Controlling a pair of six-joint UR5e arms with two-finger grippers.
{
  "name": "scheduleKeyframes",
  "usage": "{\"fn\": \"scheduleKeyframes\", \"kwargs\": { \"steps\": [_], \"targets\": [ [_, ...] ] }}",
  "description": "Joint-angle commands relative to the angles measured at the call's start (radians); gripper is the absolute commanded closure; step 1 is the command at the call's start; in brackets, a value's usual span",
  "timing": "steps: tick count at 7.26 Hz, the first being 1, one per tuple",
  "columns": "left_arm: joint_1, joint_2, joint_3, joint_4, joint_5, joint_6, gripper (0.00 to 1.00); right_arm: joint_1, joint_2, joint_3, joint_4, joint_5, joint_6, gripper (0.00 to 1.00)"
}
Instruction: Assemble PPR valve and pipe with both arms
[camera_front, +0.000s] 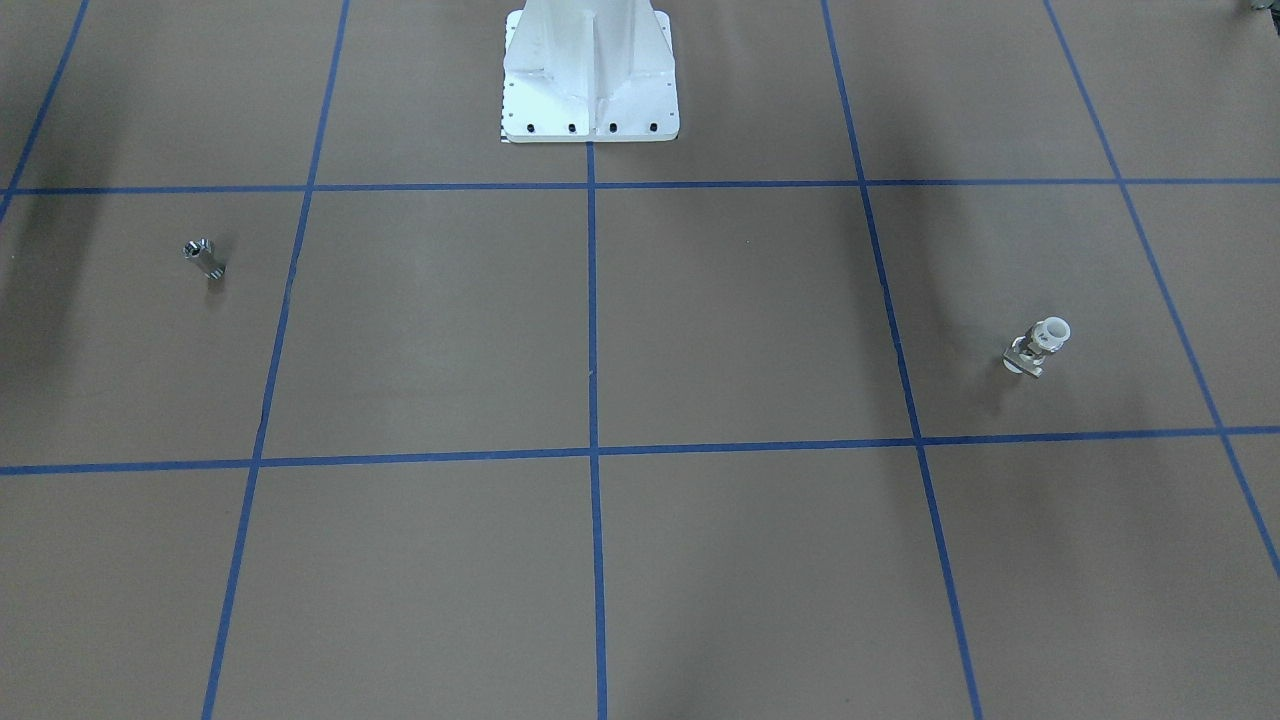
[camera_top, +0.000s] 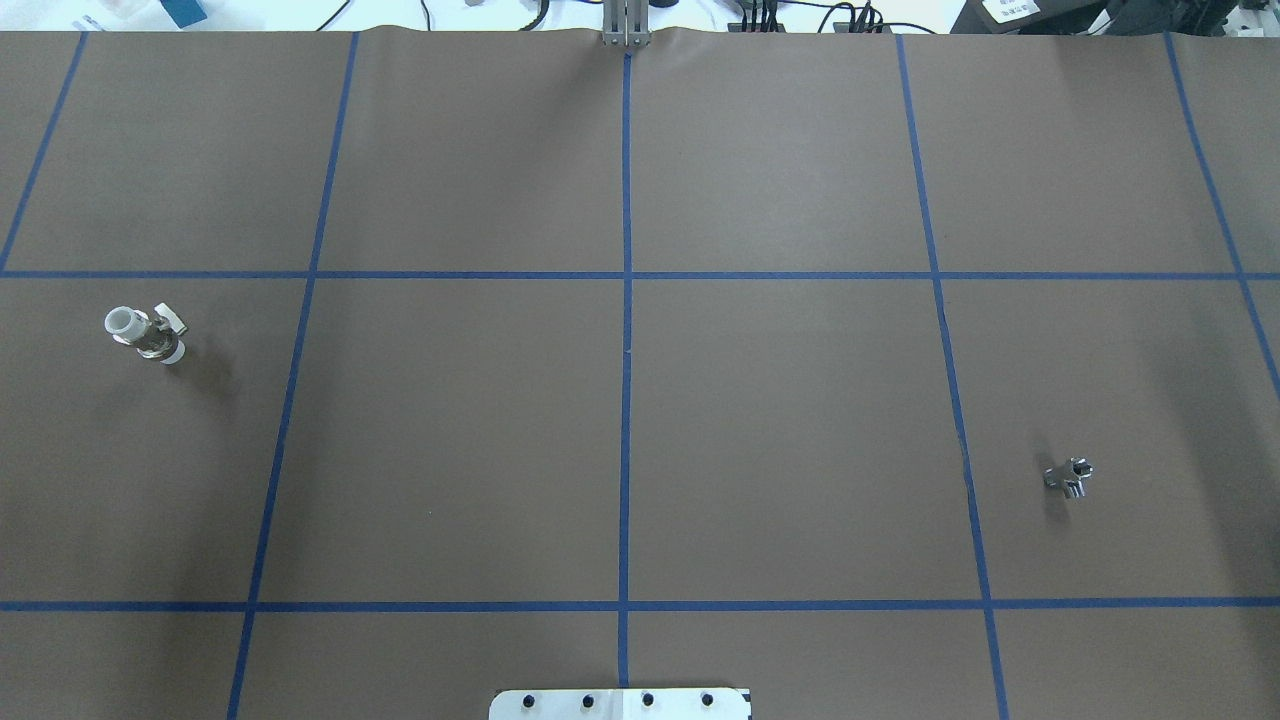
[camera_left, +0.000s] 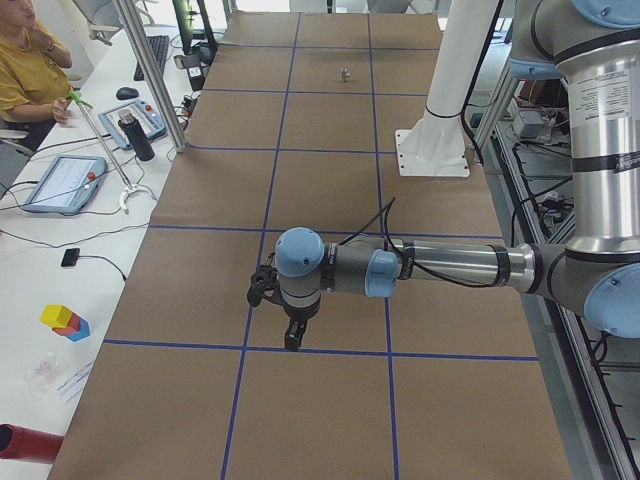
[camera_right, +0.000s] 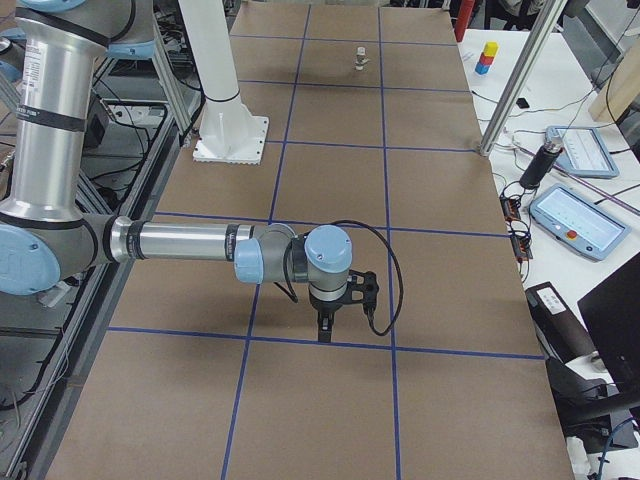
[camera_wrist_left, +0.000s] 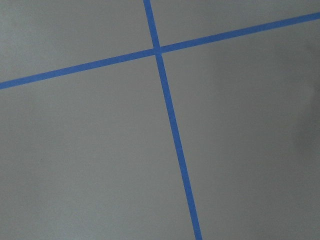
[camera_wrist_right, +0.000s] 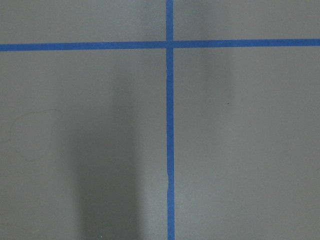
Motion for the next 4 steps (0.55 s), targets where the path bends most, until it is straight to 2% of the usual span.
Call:
{"fn": "scheduleKeyframes", "kwargs": {
  "steps": [1,4],
  "targets": [
    [0.000,-0.040,-0.002,-0.021,0.001,0.002,0.00,0.000,0.000,0.000,0.001,0.000,0.001,0.00],
    [0.005,-0.129,0.019,-0.117,-0.005,0.000,0.00,-0.002,0.001,0.000,0.001,0.000,0.001,0.00]
  ]
}}
